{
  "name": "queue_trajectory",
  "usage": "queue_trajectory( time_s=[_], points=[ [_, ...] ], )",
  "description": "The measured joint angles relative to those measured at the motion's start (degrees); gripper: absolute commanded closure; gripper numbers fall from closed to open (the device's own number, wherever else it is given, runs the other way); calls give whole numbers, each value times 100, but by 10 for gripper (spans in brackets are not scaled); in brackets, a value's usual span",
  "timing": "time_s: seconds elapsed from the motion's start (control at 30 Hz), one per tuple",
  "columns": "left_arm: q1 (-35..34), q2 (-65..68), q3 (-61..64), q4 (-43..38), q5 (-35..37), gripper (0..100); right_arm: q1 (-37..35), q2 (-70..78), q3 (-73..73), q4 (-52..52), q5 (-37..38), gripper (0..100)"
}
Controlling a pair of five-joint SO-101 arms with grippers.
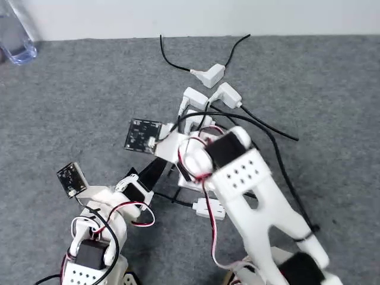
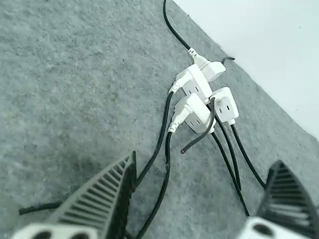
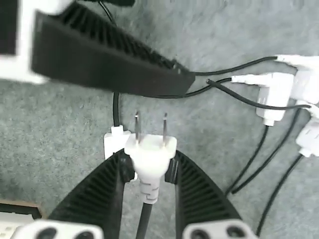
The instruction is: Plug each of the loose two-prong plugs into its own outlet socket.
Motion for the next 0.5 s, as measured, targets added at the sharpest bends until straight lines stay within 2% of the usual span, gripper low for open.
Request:
queue_trajectory(
  time_s=[0.2,0.3,0.5],
  points=[
    [-9,0,0,-44,62,615,0,976,0,-501,53,990],
    [-97,0,0,-141,325,615,0,1020,0,-703,88,990],
    [-88,0,0,-141,369,615,9,1099,-404,-730,105,990]
  ],
)
